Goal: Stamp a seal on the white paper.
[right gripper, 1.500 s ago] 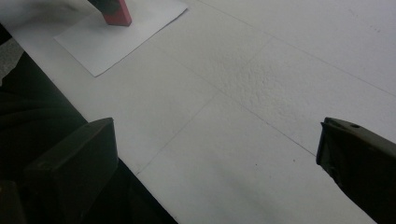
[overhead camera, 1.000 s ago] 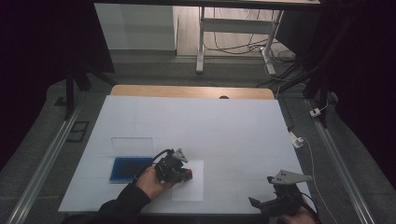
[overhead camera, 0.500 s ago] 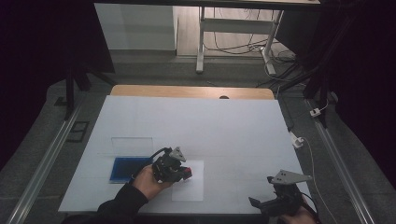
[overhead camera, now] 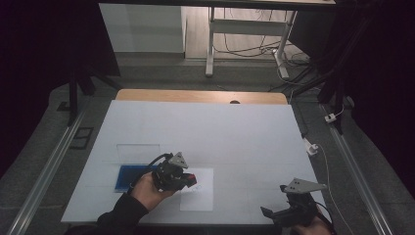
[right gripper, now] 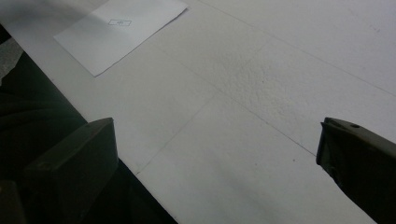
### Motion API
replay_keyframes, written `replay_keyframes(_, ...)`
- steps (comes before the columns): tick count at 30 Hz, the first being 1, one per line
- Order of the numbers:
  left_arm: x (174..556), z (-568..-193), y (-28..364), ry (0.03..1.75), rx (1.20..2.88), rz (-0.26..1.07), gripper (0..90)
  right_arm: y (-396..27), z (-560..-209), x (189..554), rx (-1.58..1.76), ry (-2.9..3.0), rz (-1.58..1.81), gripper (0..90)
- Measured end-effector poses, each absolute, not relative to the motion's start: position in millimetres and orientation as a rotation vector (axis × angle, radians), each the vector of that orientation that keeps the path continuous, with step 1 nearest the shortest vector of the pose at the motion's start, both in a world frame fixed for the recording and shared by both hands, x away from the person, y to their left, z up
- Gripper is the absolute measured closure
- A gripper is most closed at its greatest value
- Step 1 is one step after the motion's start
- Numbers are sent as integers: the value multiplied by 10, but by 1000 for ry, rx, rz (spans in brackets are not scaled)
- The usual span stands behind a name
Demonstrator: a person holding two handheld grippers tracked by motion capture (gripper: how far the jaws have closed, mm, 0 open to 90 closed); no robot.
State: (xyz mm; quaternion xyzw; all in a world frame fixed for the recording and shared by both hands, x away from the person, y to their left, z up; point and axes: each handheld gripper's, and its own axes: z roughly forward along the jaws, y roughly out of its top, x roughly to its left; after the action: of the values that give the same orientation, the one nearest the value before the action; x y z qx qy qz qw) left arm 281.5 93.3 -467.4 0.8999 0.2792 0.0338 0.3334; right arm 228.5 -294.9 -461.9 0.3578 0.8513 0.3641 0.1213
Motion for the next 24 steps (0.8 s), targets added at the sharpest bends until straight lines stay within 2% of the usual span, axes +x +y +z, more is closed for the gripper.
replay_keyframes(24,2755,-4490,1456,843,2246,102,794,-2948,-4620,2286,1057,2478,1057,0)
